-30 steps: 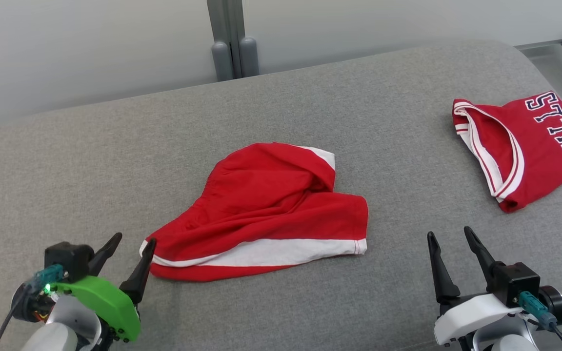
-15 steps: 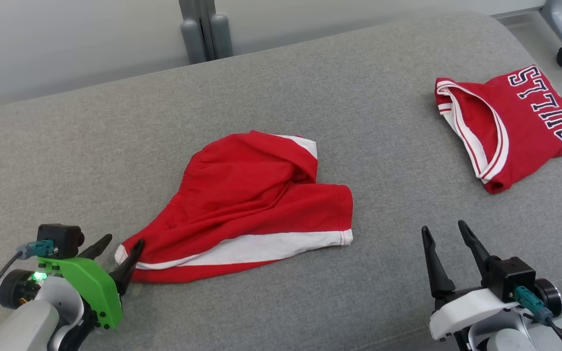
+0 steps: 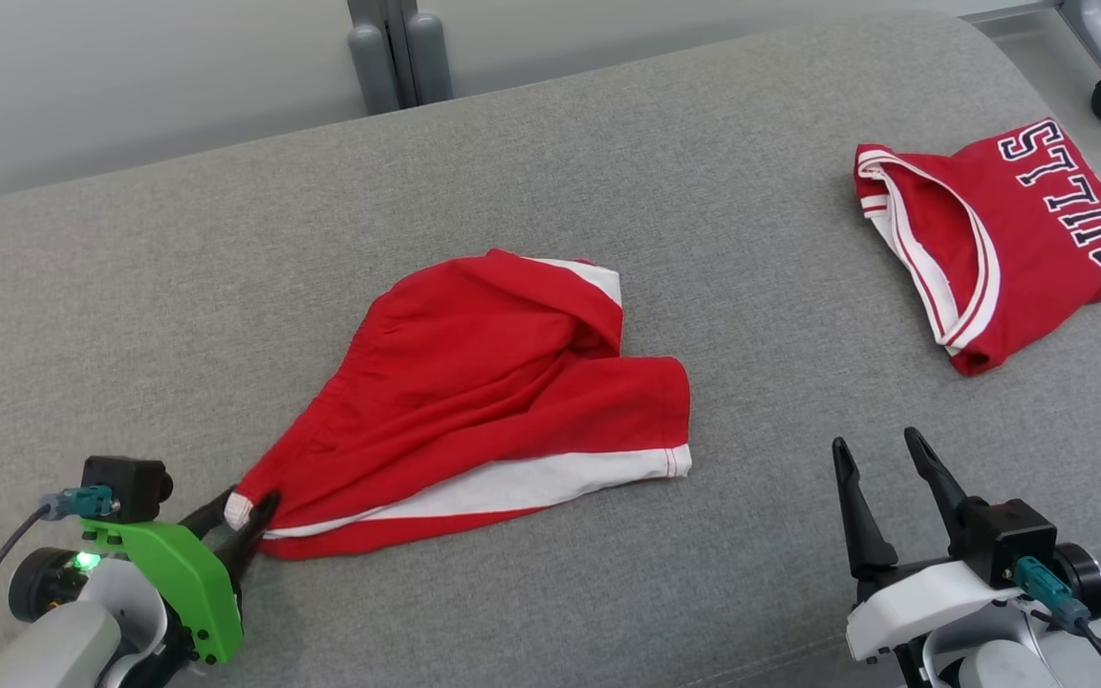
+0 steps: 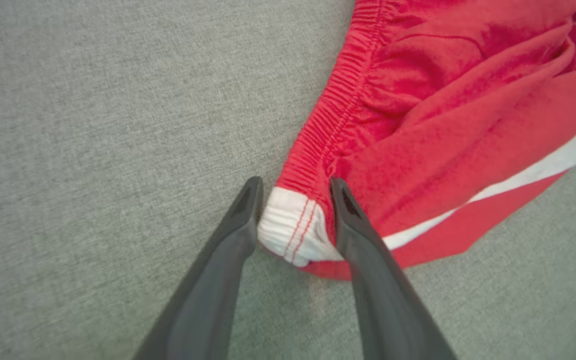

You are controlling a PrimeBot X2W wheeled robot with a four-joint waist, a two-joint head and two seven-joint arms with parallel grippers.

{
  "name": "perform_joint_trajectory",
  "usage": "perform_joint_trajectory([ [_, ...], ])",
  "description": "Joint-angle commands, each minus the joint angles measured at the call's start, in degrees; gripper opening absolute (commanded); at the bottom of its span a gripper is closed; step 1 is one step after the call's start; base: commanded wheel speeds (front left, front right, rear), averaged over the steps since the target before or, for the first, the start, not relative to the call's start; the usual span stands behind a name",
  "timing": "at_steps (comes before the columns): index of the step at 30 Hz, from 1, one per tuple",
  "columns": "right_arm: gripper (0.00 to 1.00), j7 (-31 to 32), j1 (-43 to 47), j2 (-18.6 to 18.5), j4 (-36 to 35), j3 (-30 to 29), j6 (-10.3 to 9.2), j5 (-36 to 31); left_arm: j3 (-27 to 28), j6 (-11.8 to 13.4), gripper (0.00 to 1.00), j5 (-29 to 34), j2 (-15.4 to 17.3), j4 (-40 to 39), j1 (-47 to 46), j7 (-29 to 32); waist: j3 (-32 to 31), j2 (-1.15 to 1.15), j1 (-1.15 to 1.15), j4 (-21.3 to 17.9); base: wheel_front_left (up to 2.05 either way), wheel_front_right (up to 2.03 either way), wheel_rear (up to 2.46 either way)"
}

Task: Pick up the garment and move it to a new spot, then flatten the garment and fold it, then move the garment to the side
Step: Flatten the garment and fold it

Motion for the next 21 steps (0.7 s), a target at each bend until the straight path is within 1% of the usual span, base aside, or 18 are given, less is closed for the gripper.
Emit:
perform_joint_trajectory([
  [1,1.0,0.0,-0.62,-0.14,0.02,-0.08,-0.11,0.35,-0.76,-0.02,0.29,-0.66,0.64,0.36,-0.88,-0.66,-0.19,0.0,0.0,0.26,0.0,0.0,0.0],
  [2,1.0,0.0,-0.64,-0.14,0.07,-0.12,-0.11,0.37,-1.25,-0.02,0.2,-1.08,0.59,0.39,-0.95,-1.15,-0.29,0.0,0.0,0.39,0.0,0.0,0.0],
  [3,1.0,0.0,-0.64,-0.15,0.11,-0.18,-0.11,0.41,-1.91,-0.02,0.05,-1.43,0.55,0.37,-1.07,-1.61,-0.41,0.0,0.0,0.56,0.0,0.0,0.0],
  [4,1.0,0.0,-0.62,-0.14,0.12,-0.22,-0.11,0.46,-2.29,-0.02,0.0,-1.56,0.58,0.38,-1.17,-2.14,-0.5,0.0,0.0,0.68,0.0,0.0,0.0],
  [9,1.0,0.0,0.32,-0.14,0.1,-0.57,-0.12,0.28,-3.13,-0.02,0.0,-2.69,0.77,-0.19,-0.58,-6.93,-1.37,0.0,0.0,1.38,0.0,0.0,0.0],
  [12,1.0,0.0,1.15,-0.14,-0.15,-1.04,-0.12,0.23,-1.75,-0.02,0.0,-4.33,0.87,-1.98,1.73,-9.82,-1.84,0.0,0.0,1.92,0.0,0.0,0.0],
  [16,1.0,0.0,1.93,-0.15,-0.35,-1.77,-0.12,0.35,0.24,0.38,0.0,-5.36,0.71,-5.81,6.06,-11.49,-2.24,0.0,0.0,2.97,0.0,0.0,0.0],
  [19,1.0,0.0,2.48,-0.14,-0.19,-1.92,-0.12,0.4,1.67,1.88,0.07,-4.78,0.17,-9.49,10.69,-11.93,-2.36,0.0,0.0,4.04,0.0,0.0,0.0],
  [21,1.0,0.0,2.47,-0.14,-0.18,-1.99,-0.12,0.38,2.88,2.71,0.13,-4.83,-0.89,-11.96,13.72,-12.01,-2.46,0.0,0.0,4.79,0.0,0.0,0.0],
])
